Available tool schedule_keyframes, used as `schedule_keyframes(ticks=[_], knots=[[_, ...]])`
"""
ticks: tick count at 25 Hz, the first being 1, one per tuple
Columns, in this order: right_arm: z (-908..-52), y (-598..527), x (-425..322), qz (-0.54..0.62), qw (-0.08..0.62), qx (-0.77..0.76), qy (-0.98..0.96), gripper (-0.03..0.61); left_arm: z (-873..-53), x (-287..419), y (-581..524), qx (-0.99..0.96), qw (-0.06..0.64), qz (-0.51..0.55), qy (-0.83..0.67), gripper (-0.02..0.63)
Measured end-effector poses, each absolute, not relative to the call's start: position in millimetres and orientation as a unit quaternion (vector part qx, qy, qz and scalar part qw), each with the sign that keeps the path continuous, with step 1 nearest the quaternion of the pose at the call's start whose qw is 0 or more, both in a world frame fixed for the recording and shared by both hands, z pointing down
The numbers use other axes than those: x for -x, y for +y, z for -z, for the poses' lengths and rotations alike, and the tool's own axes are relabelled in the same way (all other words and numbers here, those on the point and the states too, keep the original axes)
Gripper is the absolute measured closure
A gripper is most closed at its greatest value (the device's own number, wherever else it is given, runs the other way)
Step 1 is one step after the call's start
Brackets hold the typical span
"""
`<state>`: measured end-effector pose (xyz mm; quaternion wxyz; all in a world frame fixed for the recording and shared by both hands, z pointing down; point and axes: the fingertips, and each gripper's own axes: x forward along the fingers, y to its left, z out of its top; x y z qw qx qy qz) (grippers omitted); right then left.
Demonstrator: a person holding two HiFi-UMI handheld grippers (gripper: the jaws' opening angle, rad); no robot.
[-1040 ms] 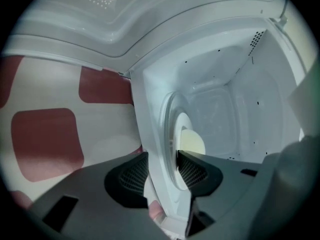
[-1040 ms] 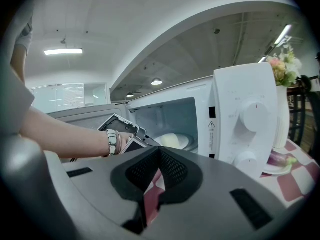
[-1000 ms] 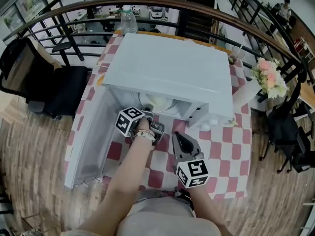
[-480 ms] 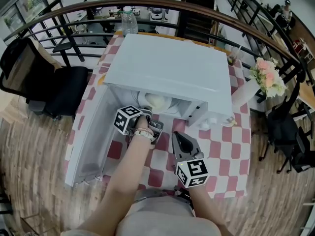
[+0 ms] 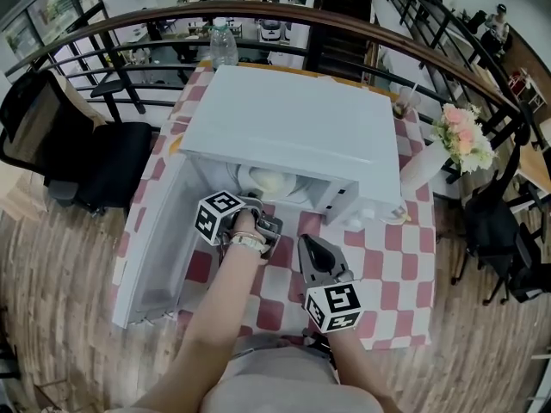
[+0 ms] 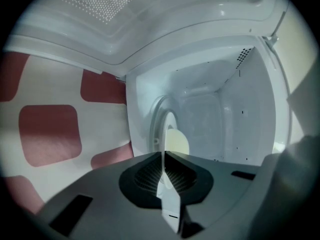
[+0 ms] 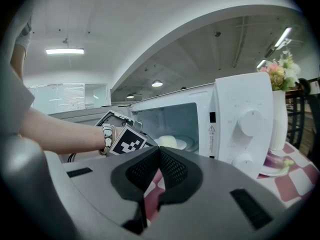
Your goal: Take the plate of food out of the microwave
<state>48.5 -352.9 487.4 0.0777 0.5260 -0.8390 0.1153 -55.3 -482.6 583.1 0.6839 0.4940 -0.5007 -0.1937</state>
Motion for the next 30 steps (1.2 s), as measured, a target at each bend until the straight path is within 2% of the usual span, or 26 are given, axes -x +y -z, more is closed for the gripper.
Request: schedule_keyframes(ticks=[30], knots=[[-457.3,-329.1,-50.0,-0.071,0.063,-0.544,-0.834,0.555,-541.3,59.0,-450.1,-0.57,0.65,0.25,-0.436,0.597]])
